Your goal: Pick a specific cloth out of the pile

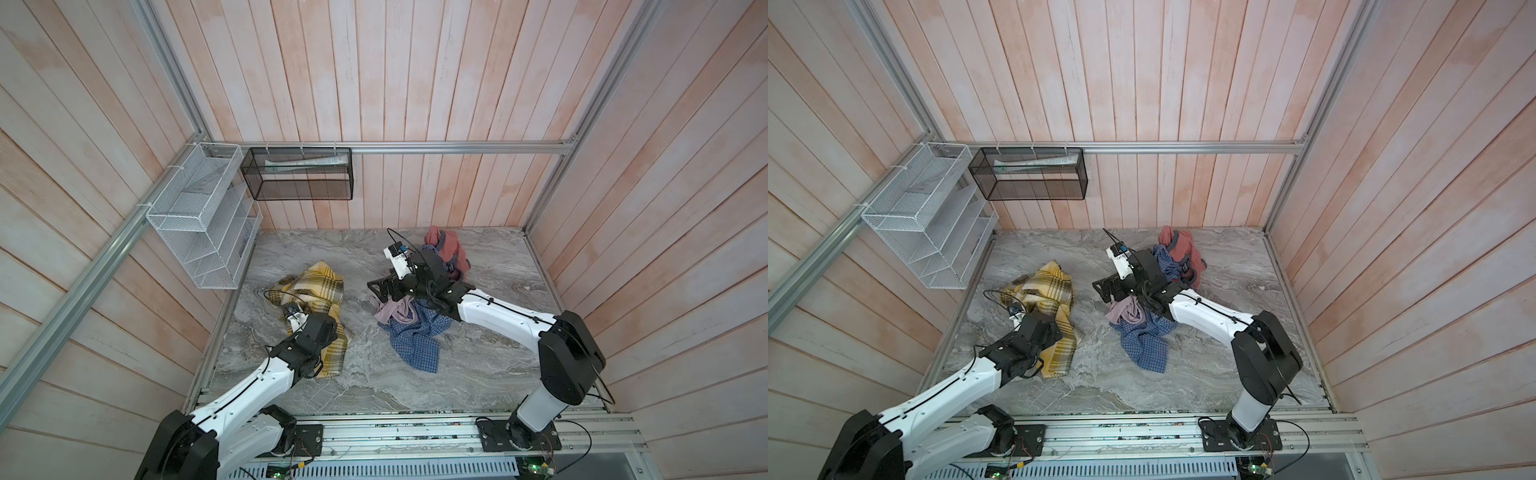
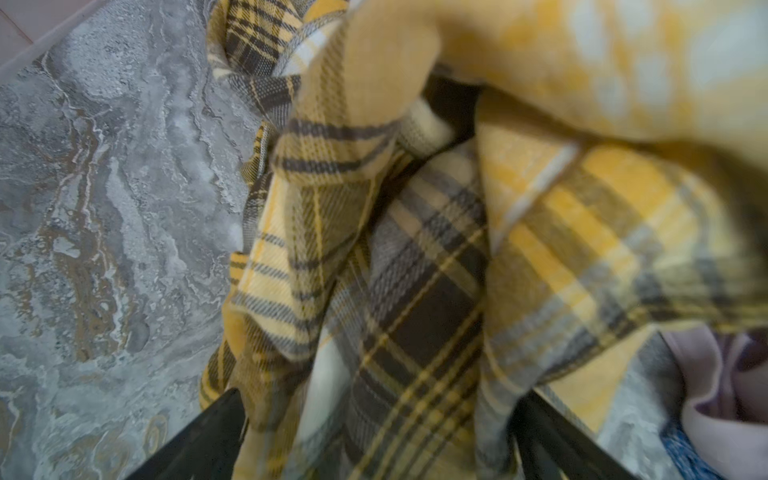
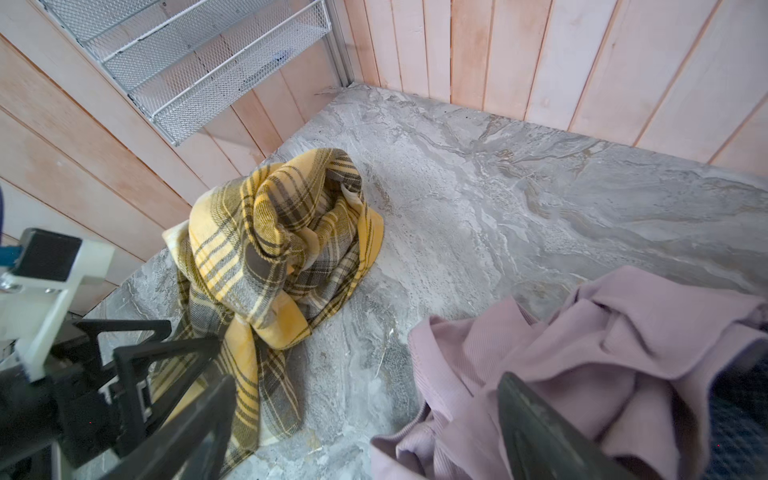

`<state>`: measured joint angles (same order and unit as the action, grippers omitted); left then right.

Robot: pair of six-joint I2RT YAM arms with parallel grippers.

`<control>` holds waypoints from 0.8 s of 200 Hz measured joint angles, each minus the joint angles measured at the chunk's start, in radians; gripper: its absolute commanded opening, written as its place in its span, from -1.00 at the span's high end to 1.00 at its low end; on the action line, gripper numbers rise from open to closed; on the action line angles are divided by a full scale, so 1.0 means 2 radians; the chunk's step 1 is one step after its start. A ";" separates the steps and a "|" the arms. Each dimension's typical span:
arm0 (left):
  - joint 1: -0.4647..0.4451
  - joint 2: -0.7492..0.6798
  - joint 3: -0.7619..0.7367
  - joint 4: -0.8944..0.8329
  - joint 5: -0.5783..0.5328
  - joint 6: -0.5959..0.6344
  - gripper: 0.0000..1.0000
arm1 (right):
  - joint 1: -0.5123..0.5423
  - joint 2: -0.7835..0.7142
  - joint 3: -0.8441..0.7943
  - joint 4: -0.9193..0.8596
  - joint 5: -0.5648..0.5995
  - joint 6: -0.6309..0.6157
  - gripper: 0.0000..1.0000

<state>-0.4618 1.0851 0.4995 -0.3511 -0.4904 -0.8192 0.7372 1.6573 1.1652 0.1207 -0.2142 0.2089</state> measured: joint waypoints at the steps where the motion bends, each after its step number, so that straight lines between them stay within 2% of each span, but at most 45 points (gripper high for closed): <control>1: 0.001 0.001 0.000 0.001 0.001 0.001 -0.94 | 0.000 -0.001 -0.001 0.001 0.000 0.000 -0.96; 29: 0.055 0.040 0.001 0.051 0.048 0.040 -0.90 | -0.013 -0.028 -0.019 0.007 0.001 -0.001 -0.96; 53: 0.079 0.070 0.011 0.075 0.070 0.075 -0.87 | -0.028 -0.062 -0.036 0.010 0.010 -0.008 -0.96; 96: 0.097 0.143 0.038 0.120 0.114 0.127 -0.57 | -0.072 -0.122 -0.078 0.011 0.027 -0.015 -0.95; 126: 0.113 0.198 0.062 0.132 0.129 0.134 -0.58 | -0.101 -0.160 -0.104 0.000 0.051 -0.028 -0.96; 160: 0.133 0.212 0.077 0.144 0.136 0.136 -0.62 | -0.141 -0.229 -0.156 0.000 0.087 -0.045 -0.96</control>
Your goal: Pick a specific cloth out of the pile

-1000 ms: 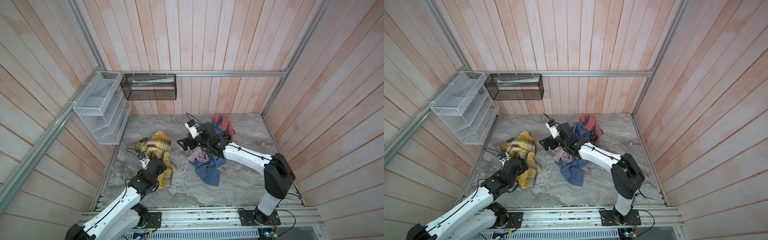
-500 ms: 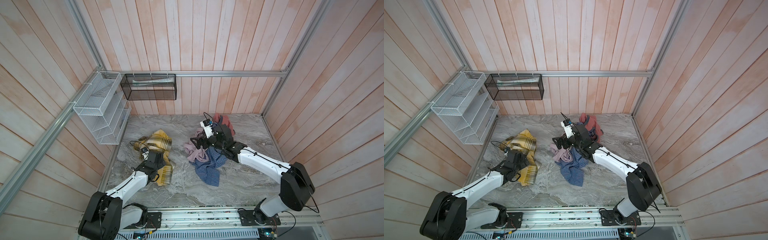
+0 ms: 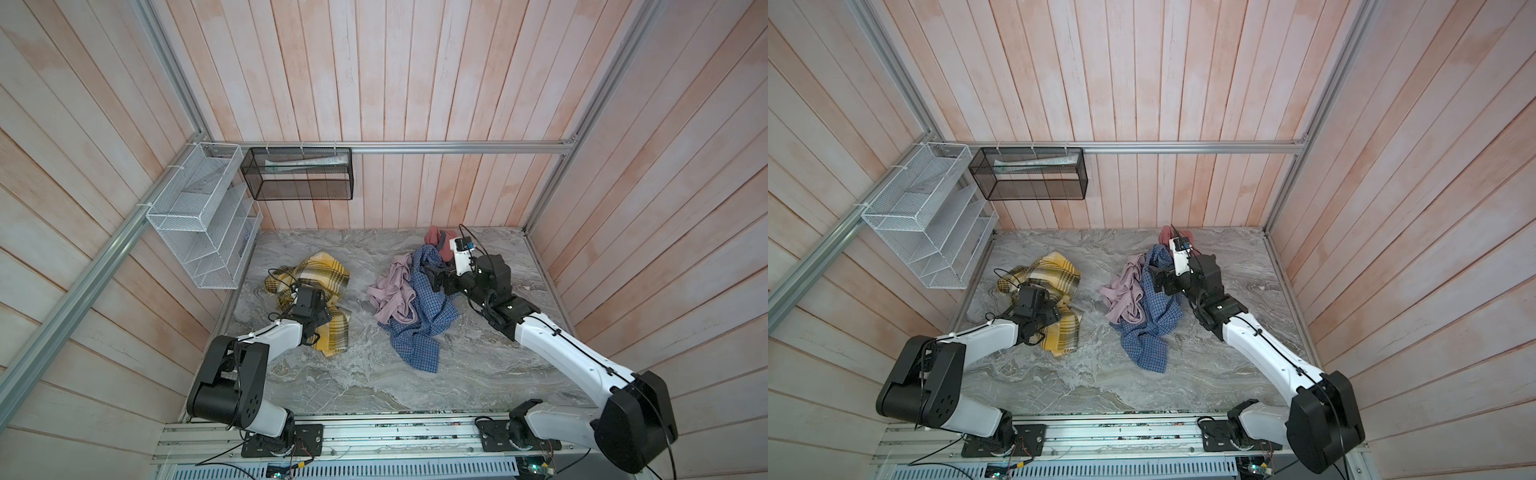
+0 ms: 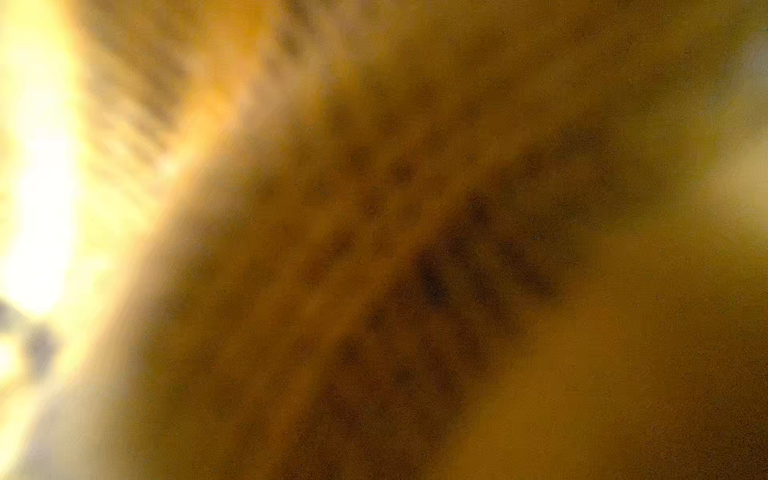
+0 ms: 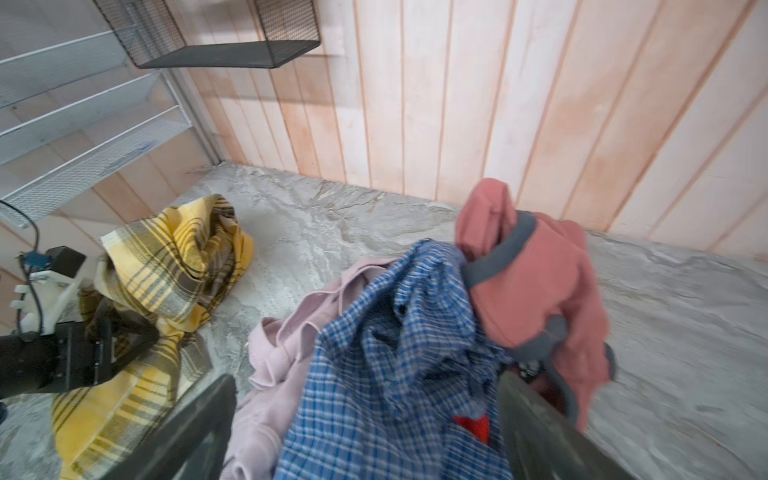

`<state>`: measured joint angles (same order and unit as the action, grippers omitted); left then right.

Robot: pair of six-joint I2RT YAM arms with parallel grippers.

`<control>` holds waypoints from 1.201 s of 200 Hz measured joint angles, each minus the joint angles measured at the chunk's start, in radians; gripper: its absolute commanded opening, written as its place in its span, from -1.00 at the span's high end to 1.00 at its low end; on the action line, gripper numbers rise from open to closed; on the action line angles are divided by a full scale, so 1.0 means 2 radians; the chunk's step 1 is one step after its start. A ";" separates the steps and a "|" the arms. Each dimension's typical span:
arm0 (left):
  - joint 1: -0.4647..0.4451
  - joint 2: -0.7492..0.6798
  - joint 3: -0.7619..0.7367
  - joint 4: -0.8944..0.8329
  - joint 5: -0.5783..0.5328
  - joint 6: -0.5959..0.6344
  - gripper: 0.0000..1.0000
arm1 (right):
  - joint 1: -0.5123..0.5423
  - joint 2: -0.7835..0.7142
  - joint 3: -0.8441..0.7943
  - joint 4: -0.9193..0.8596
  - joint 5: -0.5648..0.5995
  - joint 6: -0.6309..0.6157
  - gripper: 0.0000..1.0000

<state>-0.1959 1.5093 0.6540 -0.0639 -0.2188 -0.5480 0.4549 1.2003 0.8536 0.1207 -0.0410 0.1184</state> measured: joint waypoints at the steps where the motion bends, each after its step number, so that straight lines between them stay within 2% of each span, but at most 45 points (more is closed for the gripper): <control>1: 0.000 0.000 0.000 0.000 0.000 0.000 -0.62 | -0.001 -0.002 -0.001 0.000 0.000 0.000 -0.96; 52: 0.011 0.024 0.031 0.006 0.015 0.014 -0.63 | -0.071 -0.091 -0.103 0.027 0.060 -0.028 -0.96; 77: 0.012 0.027 0.033 0.009 0.020 0.018 -0.65 | -0.104 -0.130 -0.183 0.092 0.099 -0.050 -0.96; 100: 0.012 0.027 0.031 0.016 0.022 0.019 -0.70 | -0.150 -0.140 -0.254 0.176 0.118 -0.045 -0.96; 126: 0.012 0.027 0.032 0.019 0.027 0.023 -0.76 | -0.190 -0.103 -0.313 0.263 0.127 -0.027 -0.96; 198: 0.012 0.027 0.051 0.014 0.028 0.021 -0.93 | -0.210 0.036 -0.339 0.442 0.130 -0.046 -0.94; 240: 0.012 -0.004 0.035 0.013 0.022 0.015 -1.00 | -0.234 0.090 -0.316 0.468 0.098 -0.047 -0.94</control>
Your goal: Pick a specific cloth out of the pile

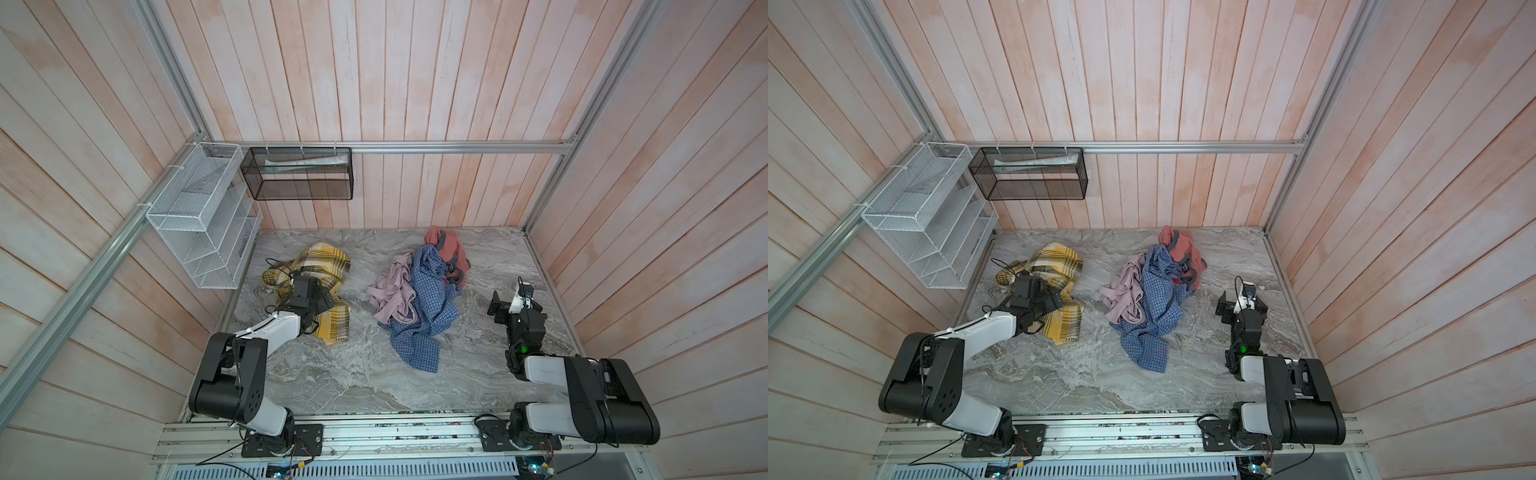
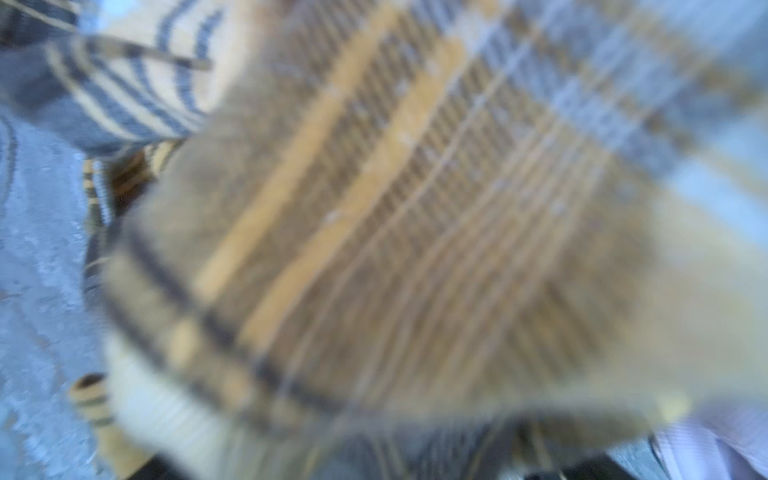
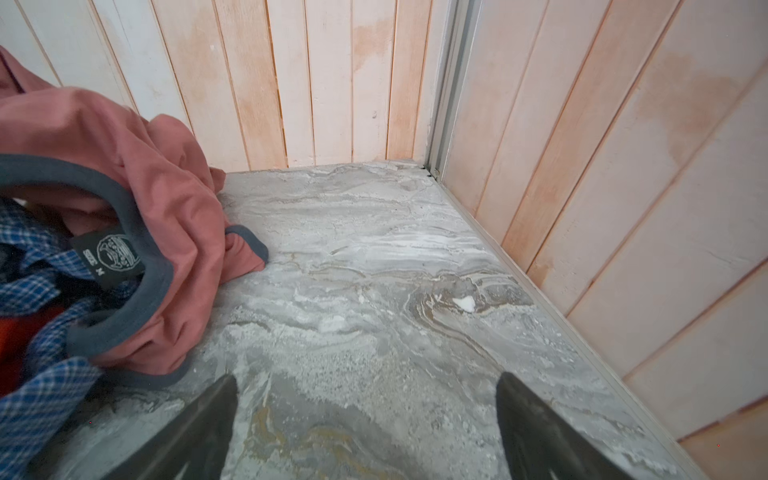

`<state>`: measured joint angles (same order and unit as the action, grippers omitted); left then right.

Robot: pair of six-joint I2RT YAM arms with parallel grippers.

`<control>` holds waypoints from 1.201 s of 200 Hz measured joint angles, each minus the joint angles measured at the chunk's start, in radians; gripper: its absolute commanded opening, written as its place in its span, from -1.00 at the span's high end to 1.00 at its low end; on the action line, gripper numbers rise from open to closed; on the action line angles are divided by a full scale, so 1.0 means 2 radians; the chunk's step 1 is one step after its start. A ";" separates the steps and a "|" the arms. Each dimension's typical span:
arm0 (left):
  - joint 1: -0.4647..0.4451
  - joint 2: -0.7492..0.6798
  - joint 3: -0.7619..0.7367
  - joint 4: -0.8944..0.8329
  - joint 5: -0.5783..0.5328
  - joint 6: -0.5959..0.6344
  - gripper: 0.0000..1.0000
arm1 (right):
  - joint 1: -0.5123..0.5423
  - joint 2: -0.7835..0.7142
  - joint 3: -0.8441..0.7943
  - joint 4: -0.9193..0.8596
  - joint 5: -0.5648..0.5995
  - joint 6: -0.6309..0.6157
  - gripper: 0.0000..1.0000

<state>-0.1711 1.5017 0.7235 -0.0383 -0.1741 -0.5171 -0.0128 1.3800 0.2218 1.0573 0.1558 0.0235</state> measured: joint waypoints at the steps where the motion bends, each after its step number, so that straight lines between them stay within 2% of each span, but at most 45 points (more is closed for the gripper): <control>1: 0.000 -0.001 0.000 0.000 0.000 0.000 -1.00 | -0.001 0.001 0.000 0.002 -0.001 0.000 -0.94; 26: 0.000 -0.031 -0.003 -0.003 -0.015 0.000 -1.00 | -0.013 0.068 0.001 0.072 -0.023 0.006 -0.96; 37: 0.000 -0.043 -0.003 -0.007 -0.021 0.000 -1.00 | -0.014 0.082 0.000 0.073 -0.029 0.006 -0.96; 84: -0.004 -0.109 -0.022 -0.021 -0.039 -0.010 -1.00 | -0.014 0.075 0.001 0.074 -0.045 0.007 -0.96; 153: -0.035 -0.222 -0.050 -0.077 -0.110 -0.041 -1.00 | -0.014 0.075 0.002 0.073 -0.051 0.007 -0.96; 191: -0.038 -0.241 -0.052 -0.082 -0.113 -0.029 -1.00 | -0.014 0.075 0.002 0.073 -0.051 0.006 -0.96; 211: -0.061 -0.221 -0.052 -0.097 -0.112 -0.030 -1.00 | -0.014 0.075 0.002 0.073 -0.051 0.007 -0.96; 240: -0.128 -0.199 -0.056 -0.121 -0.114 -0.058 -1.00 | -0.014 0.075 0.002 0.073 -0.051 0.006 -0.96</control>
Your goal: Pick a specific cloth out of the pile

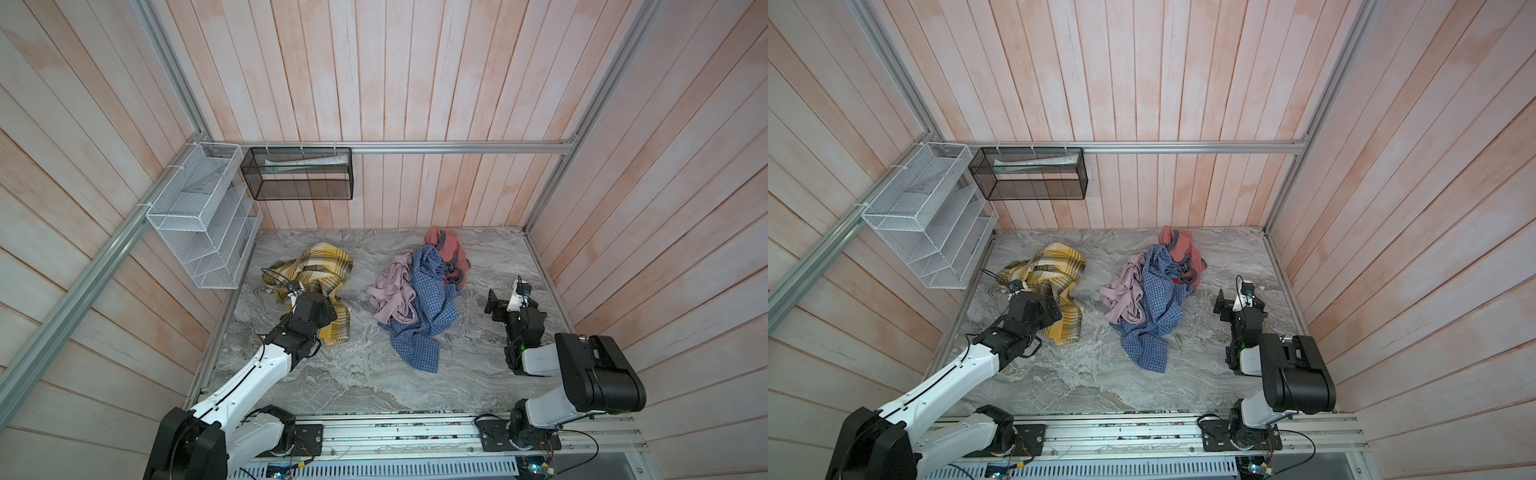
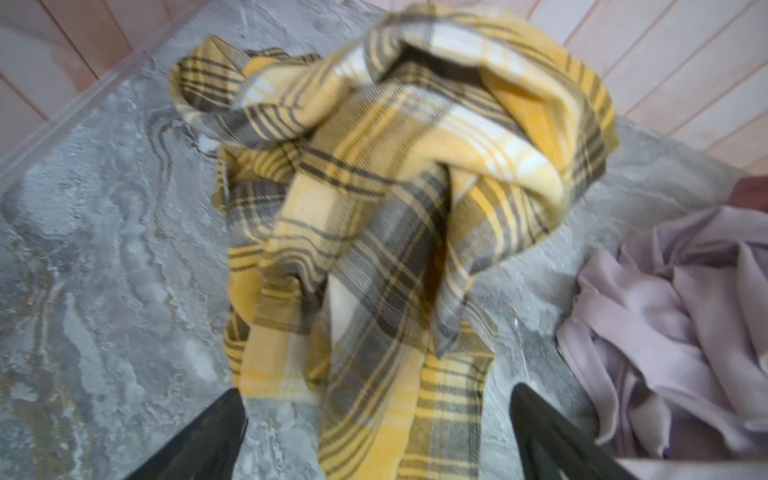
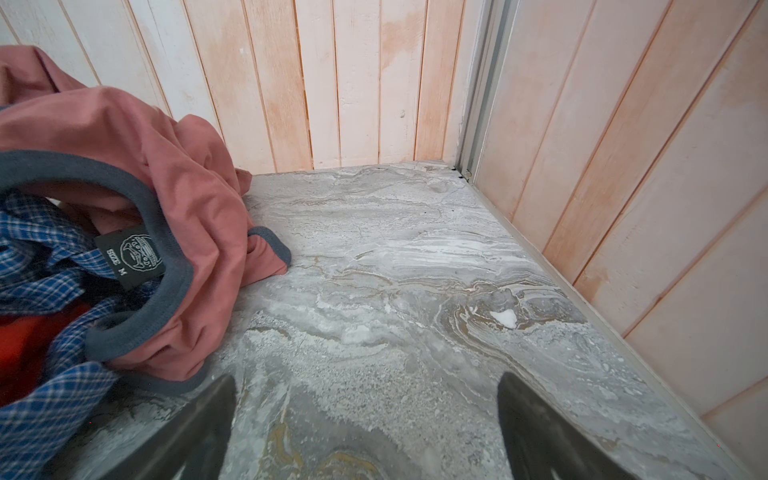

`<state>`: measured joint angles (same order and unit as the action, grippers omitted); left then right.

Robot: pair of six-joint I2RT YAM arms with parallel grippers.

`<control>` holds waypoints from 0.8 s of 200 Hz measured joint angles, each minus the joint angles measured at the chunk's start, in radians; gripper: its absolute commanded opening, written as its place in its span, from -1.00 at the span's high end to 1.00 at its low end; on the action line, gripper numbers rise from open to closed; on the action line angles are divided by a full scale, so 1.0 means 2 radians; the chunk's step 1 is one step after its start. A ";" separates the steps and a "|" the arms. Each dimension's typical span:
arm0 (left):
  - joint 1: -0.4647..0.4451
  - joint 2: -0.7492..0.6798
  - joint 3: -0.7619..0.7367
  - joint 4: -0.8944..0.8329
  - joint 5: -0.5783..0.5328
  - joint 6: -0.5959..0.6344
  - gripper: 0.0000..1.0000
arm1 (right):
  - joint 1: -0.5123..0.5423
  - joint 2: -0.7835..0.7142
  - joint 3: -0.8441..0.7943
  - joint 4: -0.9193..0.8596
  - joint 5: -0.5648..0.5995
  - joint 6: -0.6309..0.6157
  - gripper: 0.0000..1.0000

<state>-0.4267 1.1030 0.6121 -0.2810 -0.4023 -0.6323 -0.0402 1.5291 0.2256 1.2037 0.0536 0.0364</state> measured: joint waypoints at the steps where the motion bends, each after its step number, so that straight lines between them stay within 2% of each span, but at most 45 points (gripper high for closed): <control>1: -0.002 0.000 0.000 0.000 0.000 -0.001 -1.00 | 0.000 0.000 0.000 0.000 0.000 0.000 -0.96; 35: -0.041 0.012 -0.019 -0.009 0.000 -0.042 -1.00 | 0.000 0.000 0.000 0.000 0.000 0.000 -0.96; 57: -0.047 0.048 -0.019 -0.005 0.004 -0.060 -0.83 | 0.000 0.000 0.000 0.000 0.000 0.000 -0.96; 85: -0.047 0.101 -0.019 -0.001 0.014 -0.068 -0.79 | 0.000 0.000 0.000 0.000 0.000 0.000 -0.96; 109: -0.046 0.126 -0.013 0.009 0.017 -0.065 -0.61 | 0.000 0.000 0.000 0.000 0.000 0.000 -0.96; 129: -0.038 0.136 -0.010 0.023 0.024 -0.063 -0.35 | 0.000 0.000 0.000 0.000 0.000 0.000 -0.96; 149: -0.021 0.136 -0.010 0.035 0.030 -0.063 0.29 | 0.000 0.000 0.000 0.000 0.000 0.000 -0.96; 160: -0.005 0.135 -0.010 0.043 0.035 -0.062 0.50 | 0.000 0.000 0.000 0.000 0.000 0.000 -0.96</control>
<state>-0.4374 1.3731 0.5911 -0.1959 -0.3328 -0.7570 -0.0402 1.5291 0.2256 1.2034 0.0536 0.0364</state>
